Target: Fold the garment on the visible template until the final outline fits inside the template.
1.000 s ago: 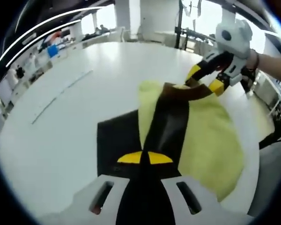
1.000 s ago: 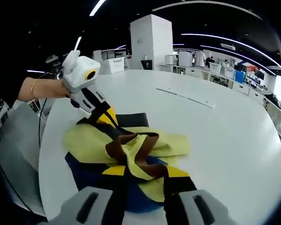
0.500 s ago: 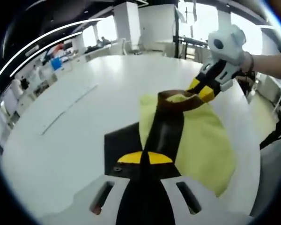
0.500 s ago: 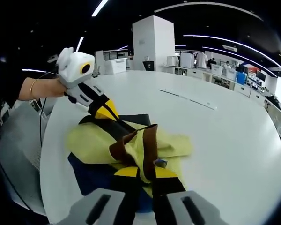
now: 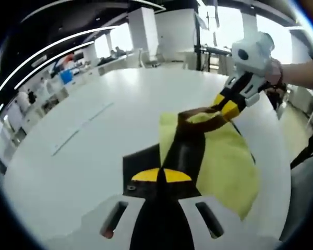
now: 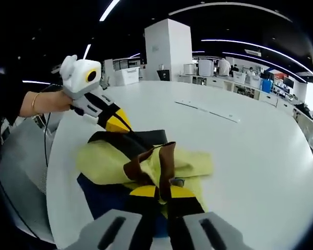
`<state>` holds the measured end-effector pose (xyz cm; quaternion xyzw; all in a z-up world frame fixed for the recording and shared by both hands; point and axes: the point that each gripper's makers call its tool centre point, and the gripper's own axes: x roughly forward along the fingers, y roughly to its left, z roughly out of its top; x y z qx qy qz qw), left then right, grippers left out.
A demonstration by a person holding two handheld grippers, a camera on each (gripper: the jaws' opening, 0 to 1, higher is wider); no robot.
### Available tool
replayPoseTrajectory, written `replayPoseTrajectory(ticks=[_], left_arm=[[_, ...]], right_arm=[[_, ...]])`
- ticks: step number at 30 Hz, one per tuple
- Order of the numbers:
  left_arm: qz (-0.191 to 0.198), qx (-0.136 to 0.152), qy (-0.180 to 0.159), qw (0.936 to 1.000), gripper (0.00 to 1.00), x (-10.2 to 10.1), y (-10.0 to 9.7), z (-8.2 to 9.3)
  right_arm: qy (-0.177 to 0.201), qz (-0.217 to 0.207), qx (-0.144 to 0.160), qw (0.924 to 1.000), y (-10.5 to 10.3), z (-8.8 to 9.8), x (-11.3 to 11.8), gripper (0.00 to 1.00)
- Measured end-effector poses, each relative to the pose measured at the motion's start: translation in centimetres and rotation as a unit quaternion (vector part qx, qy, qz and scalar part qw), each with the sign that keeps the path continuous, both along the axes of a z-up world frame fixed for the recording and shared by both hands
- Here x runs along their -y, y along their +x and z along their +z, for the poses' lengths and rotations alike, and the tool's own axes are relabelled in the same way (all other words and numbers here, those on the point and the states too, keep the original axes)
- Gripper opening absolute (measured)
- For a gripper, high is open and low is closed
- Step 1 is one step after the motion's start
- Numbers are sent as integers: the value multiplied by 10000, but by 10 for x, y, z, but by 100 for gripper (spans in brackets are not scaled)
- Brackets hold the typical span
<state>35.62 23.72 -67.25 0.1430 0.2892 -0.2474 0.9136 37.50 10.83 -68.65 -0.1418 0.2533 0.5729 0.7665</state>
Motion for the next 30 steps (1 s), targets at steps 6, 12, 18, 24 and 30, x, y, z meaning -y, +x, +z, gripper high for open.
replayPoseTrajectory(ticks=[6, 12, 18, 24, 30], left_arm=[[281, 170, -72, 9994, 0, -13, -2, 16], [440, 288, -189, 9984, 0, -18, -10, 28], [569, 326, -219, 9976, 0, -26, -20, 31], [699, 334, -149, 9969, 0, -33, -30, 31], [849, 343, -188, 9956, 0, -40, -38, 32]], right_arm=[[210, -60, 58, 9997, -1, 15, -4, 0], [715, -96, 189, 9972, -1, 47, -18, 0], [1230, 10, 176, 9922, -7, 72, -45, 0], [1305, 197, 235, 9910, -16, 76, -72, 0], [1176, 419, 407, 9913, -27, 76, -95, 0]])
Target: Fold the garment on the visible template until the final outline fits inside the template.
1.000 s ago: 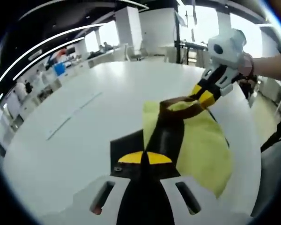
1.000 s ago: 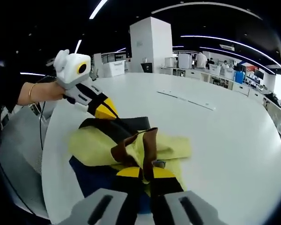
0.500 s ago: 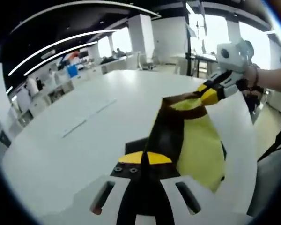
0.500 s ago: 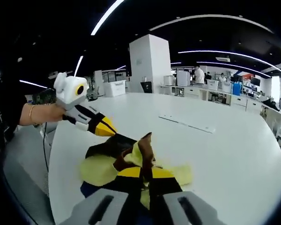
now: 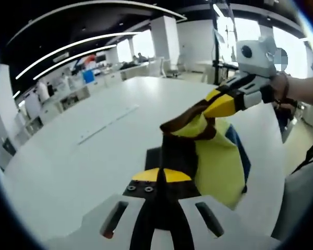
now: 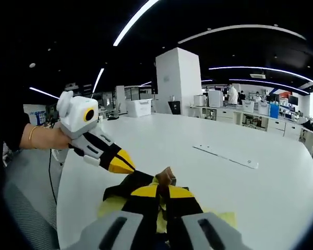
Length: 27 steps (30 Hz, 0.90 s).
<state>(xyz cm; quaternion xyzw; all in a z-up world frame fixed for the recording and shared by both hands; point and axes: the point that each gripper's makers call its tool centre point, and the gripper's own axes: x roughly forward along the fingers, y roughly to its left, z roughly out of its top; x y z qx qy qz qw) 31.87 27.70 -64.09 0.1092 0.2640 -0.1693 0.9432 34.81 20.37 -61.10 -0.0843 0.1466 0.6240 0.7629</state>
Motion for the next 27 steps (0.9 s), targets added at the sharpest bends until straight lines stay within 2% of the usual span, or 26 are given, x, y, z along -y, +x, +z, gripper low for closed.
replayPoseTrajectory(ticks=[8, 15, 22, 27], left_arm=[[109, -76, 16, 9999, 0, -5, -7, -6], [123, -152, 82, 9998, 0, -7, -11, -12], [70, -271, 170, 9995, 0, -7, -14, -21], [36, -309, 166, 9994, 0, -6, -14, -24]], right_arm=[[-142, 235, 113, 9996, -13, -5, -25, 0], [-474, 439, 84, 9979, -26, -25, -38, 0], [-867, 508, 58, 9949, -30, -47, -39, 0], [-991, 554, 14, 9935, -31, -54, -38, 0]])
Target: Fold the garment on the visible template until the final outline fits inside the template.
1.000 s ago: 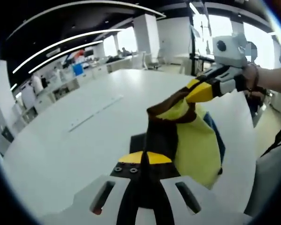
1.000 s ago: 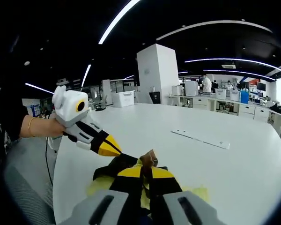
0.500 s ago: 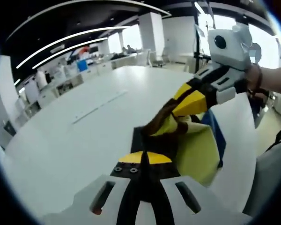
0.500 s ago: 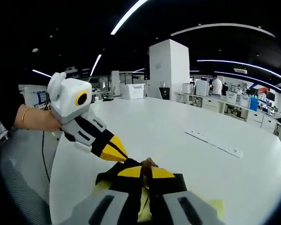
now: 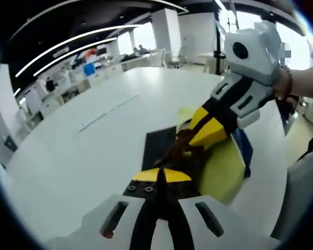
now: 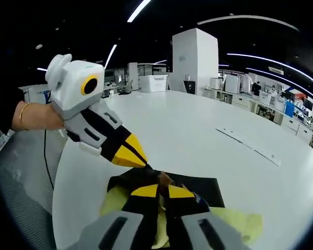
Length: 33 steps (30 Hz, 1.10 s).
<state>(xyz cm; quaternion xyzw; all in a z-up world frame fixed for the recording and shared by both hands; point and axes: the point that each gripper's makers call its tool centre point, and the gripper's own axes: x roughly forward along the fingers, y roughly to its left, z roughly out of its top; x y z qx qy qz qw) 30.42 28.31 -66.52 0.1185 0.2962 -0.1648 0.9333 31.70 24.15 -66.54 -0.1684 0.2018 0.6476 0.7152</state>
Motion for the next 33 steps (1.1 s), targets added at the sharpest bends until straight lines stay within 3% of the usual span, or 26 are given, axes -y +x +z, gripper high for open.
replayPoseTrajectory(ticks=[5, 8, 15, 22, 33], left_arm=[[-5, -27, 32, 10000, 0, -1, 0, -1], [24, -35, 11, 10000, 0, -2, 0, -1], [56, -45, -54, 10000, 0, -2, 0, -2], [87, -28, -110, 9999, 0, -3, 0, 0], [119, -23, -130, 9998, 0, -3, 1, 0]], right_arm=[[-69, -30, -23, 10000, 0, -3, 1, 2], [54, -143, -192, 9997, 1, 4, 1, 11], [188, -288, -100, 9994, 6, 19, 8, 28], [446, -623, -90, 9970, 22, 37, 23, 31], [56, -1487, -229, 9886, 51, 21, 60, 31]])
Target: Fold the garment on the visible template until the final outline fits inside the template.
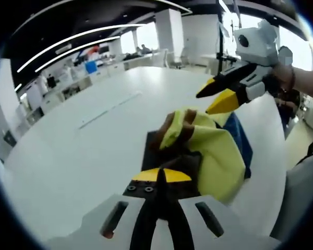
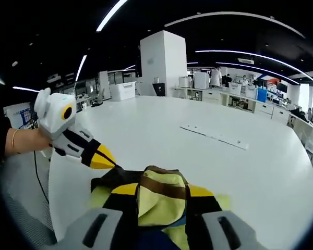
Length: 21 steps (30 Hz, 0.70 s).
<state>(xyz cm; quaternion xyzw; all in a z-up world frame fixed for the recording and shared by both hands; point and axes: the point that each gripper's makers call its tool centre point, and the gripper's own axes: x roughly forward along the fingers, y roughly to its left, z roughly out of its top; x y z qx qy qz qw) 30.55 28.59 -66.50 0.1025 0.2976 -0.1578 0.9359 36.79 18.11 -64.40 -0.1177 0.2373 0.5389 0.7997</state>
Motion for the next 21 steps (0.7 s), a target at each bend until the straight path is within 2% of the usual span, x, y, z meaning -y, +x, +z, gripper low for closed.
replayPoseTrajectory(ticks=[3, 6, 13, 16, 21], left_arm=[[6, 3, -4, 10000, 0, 0, 1, 0], [14, 1, -11, 10000, 0, 1, 1, 1], [36, 3, -18, 10000, 0, 1, 1, 1], [64, 10, -23, 10000, 0, 0, 1, 1], [63, -4, -43, 10000, 0, 0, 1, 0]], right_arm=[[-161, -73, -47, 9998, 1, -8, 7, 30], [-222, -224, -292, 9991, -1, -15, 13, 29], [-383, -345, -497, 9974, -5, -26, 20, 26], [-654, -404, -599, 9952, -8, -37, 27, 20], [-670, -542, -974, 9915, -13, -45, 29, 12]])
